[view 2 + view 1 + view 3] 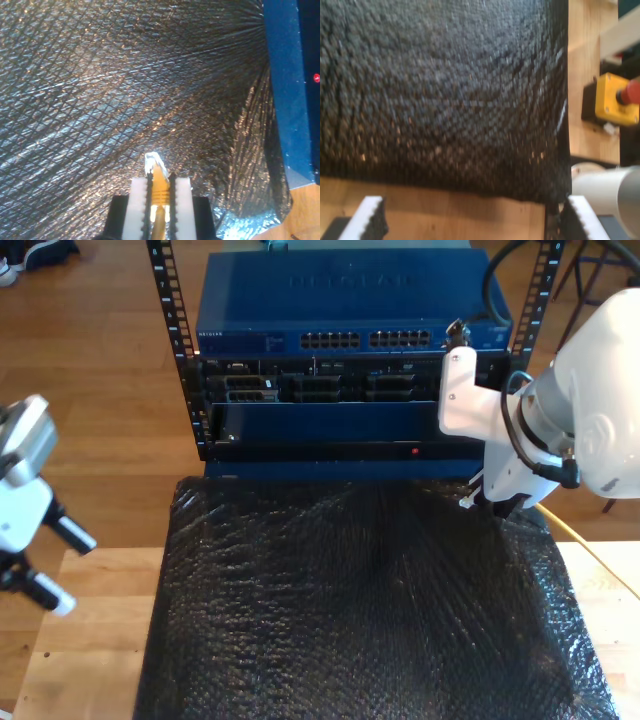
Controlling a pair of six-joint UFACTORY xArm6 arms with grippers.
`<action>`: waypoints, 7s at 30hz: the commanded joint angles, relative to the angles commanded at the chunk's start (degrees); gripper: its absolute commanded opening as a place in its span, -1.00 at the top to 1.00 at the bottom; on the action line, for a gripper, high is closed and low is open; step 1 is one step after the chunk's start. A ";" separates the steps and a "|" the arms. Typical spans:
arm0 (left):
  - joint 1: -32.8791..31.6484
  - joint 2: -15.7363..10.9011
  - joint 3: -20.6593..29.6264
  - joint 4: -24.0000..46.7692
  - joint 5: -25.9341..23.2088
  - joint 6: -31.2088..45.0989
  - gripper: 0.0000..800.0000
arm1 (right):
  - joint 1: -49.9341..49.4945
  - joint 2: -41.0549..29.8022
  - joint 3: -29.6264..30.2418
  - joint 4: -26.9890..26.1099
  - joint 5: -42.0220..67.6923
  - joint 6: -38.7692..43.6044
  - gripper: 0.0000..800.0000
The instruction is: Grab the cable and plug it in
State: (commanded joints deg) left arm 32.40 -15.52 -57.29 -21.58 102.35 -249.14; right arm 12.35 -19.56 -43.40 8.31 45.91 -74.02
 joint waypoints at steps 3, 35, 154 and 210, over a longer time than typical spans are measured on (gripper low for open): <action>3.25 0.00 1.41 1.41 0.00 5.36 -1.00 | 0.00 0.09 0.00 -0.09 0.00 0.00 1.00; 33.67 -6.33 22.68 23.74 -5.27 50.55 -1.00 | 0.00 1.93 0.97 -0.70 -0.09 0.00 1.00; 51.34 -13.98 52.22 19.16 -43.69 73.23 -1.00 | 4.84 11.08 2.11 -7.65 -43.60 0.09 1.00; 51.34 -13.98 52.22 19.25 -43.69 73.23 -1.00 | 3.08 12.04 6.15 -10.37 -60.04 -2.99 1.00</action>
State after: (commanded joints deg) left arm 83.74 -29.49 -5.07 -2.33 58.66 -175.91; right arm 15.43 -7.52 -37.24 -2.07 -14.13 -77.01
